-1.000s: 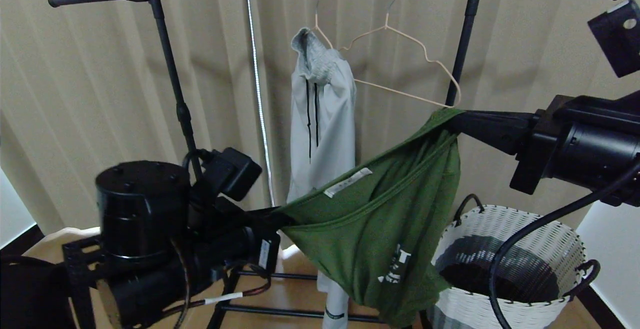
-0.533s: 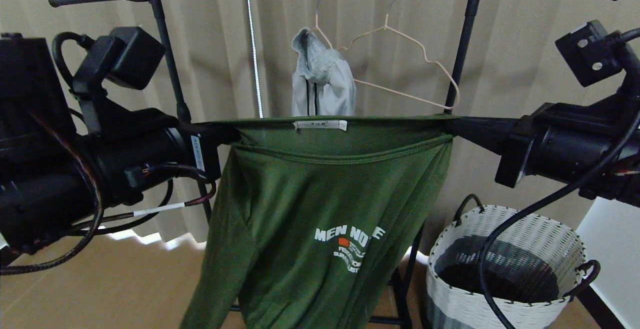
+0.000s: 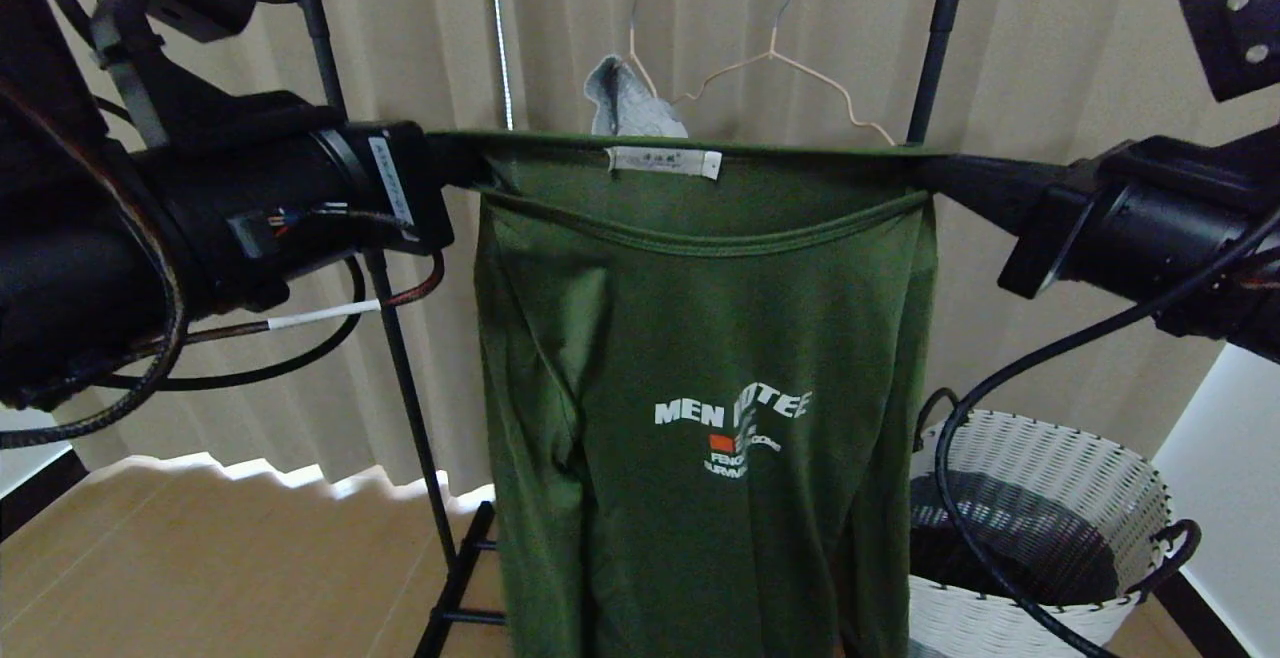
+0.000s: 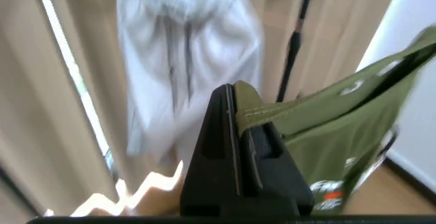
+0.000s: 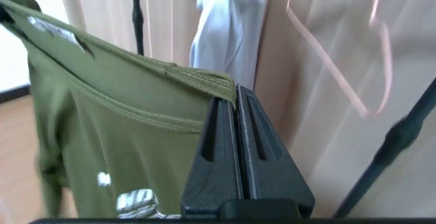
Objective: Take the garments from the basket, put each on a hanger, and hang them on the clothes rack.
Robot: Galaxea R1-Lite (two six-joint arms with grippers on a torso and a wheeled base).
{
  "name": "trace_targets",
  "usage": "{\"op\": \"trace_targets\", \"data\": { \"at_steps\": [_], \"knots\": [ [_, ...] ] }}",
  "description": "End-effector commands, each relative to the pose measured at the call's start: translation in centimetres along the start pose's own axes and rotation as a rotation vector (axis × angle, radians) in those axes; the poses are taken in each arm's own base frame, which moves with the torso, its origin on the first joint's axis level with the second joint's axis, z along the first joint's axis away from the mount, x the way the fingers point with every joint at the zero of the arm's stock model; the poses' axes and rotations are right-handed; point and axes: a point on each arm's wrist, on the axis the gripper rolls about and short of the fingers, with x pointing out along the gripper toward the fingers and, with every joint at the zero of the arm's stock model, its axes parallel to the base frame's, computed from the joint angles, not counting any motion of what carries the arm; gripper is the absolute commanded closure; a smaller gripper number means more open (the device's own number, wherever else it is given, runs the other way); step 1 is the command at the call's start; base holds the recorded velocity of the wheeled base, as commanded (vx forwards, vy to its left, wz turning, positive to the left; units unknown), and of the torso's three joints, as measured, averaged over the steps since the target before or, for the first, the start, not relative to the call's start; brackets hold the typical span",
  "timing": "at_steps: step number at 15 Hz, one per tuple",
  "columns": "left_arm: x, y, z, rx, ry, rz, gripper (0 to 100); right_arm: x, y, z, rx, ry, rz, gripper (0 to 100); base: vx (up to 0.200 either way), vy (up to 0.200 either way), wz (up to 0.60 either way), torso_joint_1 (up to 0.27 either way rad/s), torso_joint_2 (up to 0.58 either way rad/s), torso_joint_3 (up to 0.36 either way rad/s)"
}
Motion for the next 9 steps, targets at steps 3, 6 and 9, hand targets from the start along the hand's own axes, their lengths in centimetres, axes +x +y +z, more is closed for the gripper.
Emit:
{"op": "trace_targets", "data": {
  "at_steps": [3, 6, 9],
  "knots": [
    [0.0, -0.8, -0.7, -0.002, 0.023, -0.033, 100, 0.1, -0.2, 0.0, 0.015, -0.052, -0.007, 100, 0.000, 0.000, 0.00, 0.000, 0.00, 0.000],
    [-0.1, -1.3, -0.6, -0.003, 0.020, -0.053, 100, -0.2, -0.5, -1.2, 0.030, -0.027, -0.020, 100, 0.000, 0.000, 0.00, 0.000, 0.00, 0.000],
    [-0.5, -1.2, -0.9, 0.006, 0.029, -0.054, 100, -0.6, -0.5, -1.9, 0.028, -0.033, -0.016, 100, 0.000, 0.000, 0.00, 0.000, 0.00, 0.000]
  ]
}}
